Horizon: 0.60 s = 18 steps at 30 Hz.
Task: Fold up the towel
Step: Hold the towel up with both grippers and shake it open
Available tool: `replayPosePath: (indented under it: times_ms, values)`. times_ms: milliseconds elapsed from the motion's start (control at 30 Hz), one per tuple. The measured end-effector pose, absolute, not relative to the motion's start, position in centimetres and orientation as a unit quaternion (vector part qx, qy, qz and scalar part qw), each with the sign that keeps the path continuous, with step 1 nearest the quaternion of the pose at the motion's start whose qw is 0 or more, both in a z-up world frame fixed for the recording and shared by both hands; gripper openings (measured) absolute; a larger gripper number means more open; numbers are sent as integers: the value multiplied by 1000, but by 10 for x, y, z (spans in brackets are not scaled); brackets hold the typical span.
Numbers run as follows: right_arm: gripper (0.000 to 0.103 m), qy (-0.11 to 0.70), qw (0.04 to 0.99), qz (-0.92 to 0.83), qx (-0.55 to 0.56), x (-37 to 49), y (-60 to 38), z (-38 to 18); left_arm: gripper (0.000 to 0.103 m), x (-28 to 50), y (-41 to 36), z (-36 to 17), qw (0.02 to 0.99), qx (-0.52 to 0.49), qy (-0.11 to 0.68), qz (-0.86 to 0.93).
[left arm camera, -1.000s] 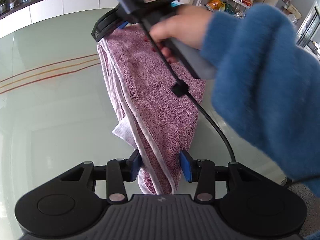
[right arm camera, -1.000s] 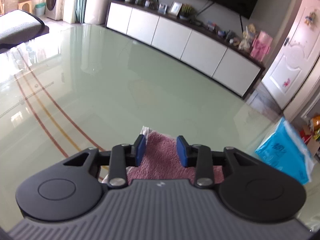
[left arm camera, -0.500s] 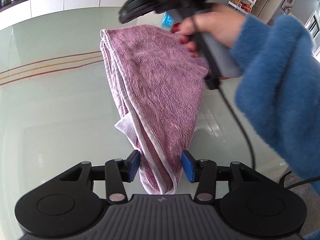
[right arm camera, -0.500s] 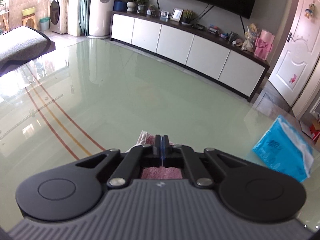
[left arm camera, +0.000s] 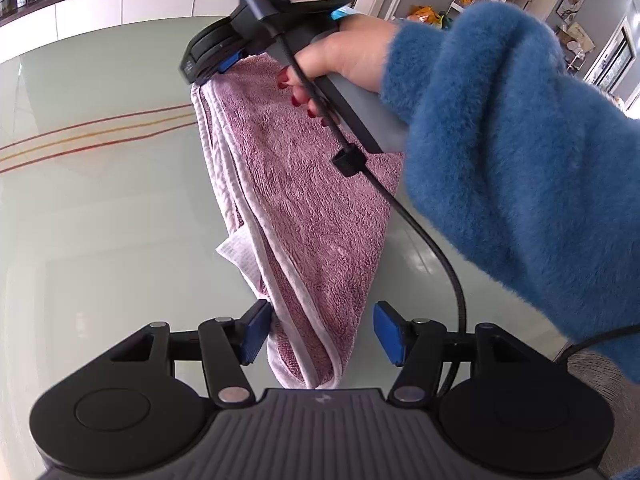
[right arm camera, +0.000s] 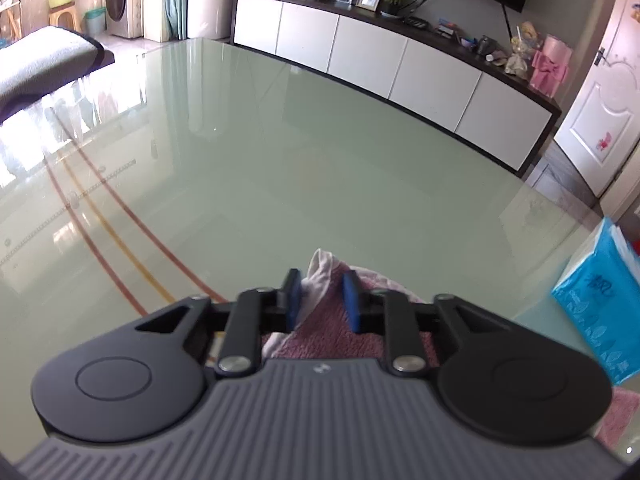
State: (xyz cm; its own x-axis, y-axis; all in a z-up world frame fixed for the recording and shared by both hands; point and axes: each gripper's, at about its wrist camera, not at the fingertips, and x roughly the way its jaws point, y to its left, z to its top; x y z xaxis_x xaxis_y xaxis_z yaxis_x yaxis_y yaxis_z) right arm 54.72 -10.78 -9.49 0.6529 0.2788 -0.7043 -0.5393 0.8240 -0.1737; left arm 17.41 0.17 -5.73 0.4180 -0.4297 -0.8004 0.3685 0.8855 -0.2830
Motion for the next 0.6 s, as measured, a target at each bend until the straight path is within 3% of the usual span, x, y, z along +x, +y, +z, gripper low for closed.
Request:
replayPosePath:
  times_ms: [367,600]
  values:
    - [9,317,906,234,-156,520,-141,-55,61,166,9,-59,844,-37,483,-231]
    - [9,263,935,197,-132,441,-209,3,61,165,2,-55,850,-20,475,-229]
